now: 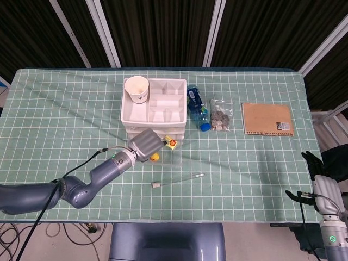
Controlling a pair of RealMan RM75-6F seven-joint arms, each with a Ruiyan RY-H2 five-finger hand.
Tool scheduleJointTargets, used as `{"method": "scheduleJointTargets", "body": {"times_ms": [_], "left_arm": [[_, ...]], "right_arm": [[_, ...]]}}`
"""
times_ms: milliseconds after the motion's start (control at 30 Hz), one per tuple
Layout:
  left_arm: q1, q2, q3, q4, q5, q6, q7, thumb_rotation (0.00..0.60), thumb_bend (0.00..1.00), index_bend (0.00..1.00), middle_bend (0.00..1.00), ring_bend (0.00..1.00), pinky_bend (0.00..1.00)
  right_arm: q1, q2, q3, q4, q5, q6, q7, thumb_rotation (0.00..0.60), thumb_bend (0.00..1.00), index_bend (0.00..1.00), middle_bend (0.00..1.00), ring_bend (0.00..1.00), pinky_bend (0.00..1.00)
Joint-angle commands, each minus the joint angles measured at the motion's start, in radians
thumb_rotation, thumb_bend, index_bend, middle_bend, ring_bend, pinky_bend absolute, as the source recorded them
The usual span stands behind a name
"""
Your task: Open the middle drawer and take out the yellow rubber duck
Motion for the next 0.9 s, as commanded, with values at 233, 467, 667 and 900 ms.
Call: {"method": "scheduleJointTargets", "body": {"times_ms": [233,467,667,900], "left_arm": [[-0.023,-0.052,0.025,0.053,-0.005,-0.006,-0.038,0.6,0.17,0.37,1.0,1.0,1.0],[-0.037,-0.067,0.038,0.064,-0.002,-0.009,-0.056,0.6,0.21,0.4,1.0,1.0,1.0],[-0.044,-0.062,0.049,0.059,0.0,-0.005,-0.072,0.6,0.25,0.45,1.0,1.0,1.0],[-0.047,-0.056,0.06,0.052,0.004,0.003,-0.088,0.6,0.34,0.53,1.0,1.0,1.0]], "right_arm": [[0.0,0.0,0.001,0.0,0.002,-0.002,0.003,0.6,0.03,0.0,0.0,0.0,0.22],[0.0,0.001,0.001,-0.001,0.002,-0.004,0.005,0.6,0.03,0.0,0.0,0.0,0.22],[0.0,0.001,0.0,-0.002,0.003,-0.006,0.005,0.6,0.03,0.0,0.0,0.0,0.22],[0.0,0.002,0.0,-0.003,0.003,-0.007,0.007,0.6,0.03,0.0,0.0,0.0,0.22]]}}
